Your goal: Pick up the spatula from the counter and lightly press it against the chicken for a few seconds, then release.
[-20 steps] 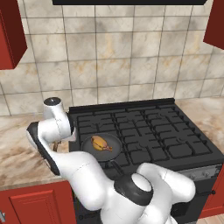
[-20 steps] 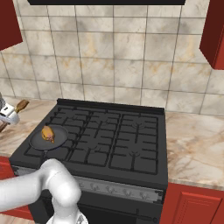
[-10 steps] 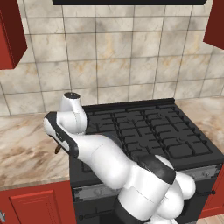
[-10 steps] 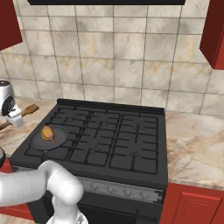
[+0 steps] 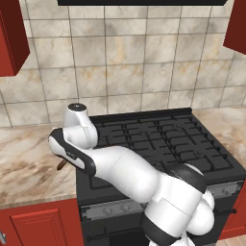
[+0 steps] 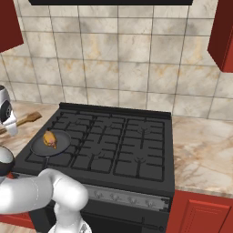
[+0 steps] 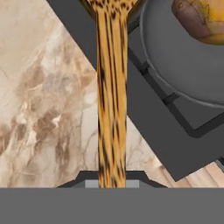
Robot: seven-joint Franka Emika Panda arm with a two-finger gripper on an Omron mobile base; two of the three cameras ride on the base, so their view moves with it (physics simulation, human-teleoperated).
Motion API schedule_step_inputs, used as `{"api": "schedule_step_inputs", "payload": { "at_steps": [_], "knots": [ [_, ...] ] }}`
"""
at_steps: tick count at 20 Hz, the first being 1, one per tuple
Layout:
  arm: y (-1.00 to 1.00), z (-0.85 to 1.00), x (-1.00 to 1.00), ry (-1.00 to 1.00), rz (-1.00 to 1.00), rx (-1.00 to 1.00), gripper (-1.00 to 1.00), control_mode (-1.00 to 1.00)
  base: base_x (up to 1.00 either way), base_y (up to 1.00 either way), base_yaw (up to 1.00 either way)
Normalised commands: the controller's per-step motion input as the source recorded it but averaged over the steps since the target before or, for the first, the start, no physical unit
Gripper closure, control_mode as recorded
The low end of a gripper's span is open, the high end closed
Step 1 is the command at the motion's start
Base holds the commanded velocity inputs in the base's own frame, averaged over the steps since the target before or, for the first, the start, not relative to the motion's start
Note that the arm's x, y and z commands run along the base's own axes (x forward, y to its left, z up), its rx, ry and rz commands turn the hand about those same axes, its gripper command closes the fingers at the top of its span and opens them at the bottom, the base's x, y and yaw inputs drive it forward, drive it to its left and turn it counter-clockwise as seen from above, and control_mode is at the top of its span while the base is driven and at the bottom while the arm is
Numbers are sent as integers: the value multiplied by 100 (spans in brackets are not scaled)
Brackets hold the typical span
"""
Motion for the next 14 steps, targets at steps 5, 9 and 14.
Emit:
{"api": "schedule_step_inputs", "payload": {
  "at_steps": [5, 9, 14],
  "knots": [
    [-20, 3, -9, 2, -13, 7, 100, -100, 0, 0, 0],
    [-14, 0, -2, 1, -5, 5, 100, -100, 0, 0, 0],
    [-14, 0, -13, 0, -6, 1, 100, -100, 0, 0, 0]
  ]
}}
